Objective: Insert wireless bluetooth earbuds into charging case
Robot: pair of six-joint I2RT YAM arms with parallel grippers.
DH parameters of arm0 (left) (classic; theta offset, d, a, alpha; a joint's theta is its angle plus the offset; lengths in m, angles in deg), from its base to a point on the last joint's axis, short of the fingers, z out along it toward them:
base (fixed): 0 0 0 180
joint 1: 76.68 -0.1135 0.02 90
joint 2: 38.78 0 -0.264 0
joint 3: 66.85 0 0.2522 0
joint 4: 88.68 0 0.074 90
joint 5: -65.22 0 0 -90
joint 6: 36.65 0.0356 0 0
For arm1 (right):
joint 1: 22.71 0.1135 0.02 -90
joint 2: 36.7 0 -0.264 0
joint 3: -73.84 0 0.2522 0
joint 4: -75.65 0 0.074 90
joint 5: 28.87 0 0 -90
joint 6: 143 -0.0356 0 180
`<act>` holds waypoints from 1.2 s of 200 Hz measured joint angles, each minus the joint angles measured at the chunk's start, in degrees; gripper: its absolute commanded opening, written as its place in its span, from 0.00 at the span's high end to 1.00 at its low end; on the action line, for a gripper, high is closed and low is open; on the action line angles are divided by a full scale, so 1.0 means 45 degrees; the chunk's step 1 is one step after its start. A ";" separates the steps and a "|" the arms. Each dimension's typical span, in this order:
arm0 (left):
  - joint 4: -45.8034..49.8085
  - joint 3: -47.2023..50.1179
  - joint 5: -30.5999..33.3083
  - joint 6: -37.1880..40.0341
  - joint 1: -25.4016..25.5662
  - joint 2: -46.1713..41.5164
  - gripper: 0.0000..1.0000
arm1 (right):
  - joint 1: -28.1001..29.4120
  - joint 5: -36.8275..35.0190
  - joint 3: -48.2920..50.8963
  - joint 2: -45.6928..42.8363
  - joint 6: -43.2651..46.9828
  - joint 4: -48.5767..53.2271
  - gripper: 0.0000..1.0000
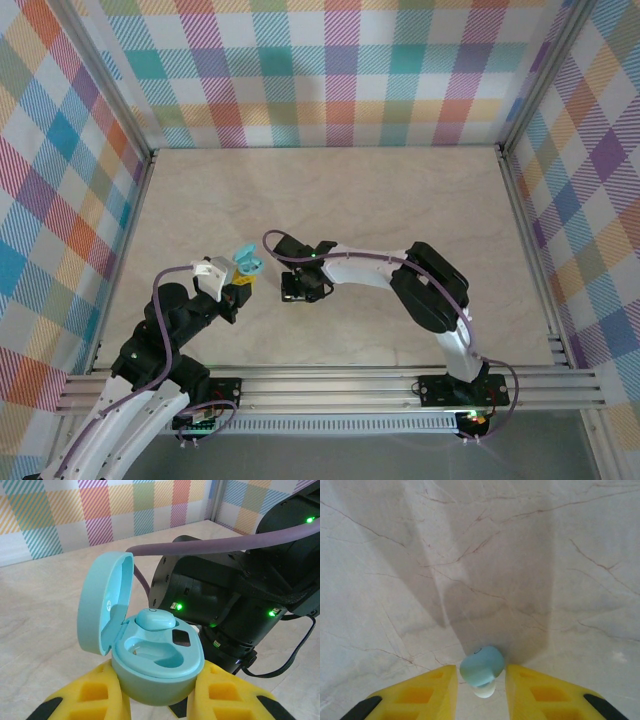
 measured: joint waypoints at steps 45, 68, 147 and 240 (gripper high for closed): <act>0.0015 0.0005 0.0000 -0.0005 0.0000 -0.0131 0.92 | 0.0000 -0.0146 -0.0330 0.0024 0.0316 0.0432 0.65; 0.0053 0.0010 0.0010 -0.0005 0.0000 -0.0204 0.92 | 0.0053 -0.0481 -0.0971 0.0335 0.0670 0.0967 0.65; 0.0418 0.0039 0.0121 -0.0005 0.0000 -0.0554 0.92 | 0.0423 -0.1025 -0.2040 0.1112 0.1331 0.2108 0.65; 0.0466 0.0039 0.0136 -0.0005 0.0000 -0.0549 0.92 | 0.0423 -0.1117 -0.2710 0.1549 0.1642 0.2701 0.68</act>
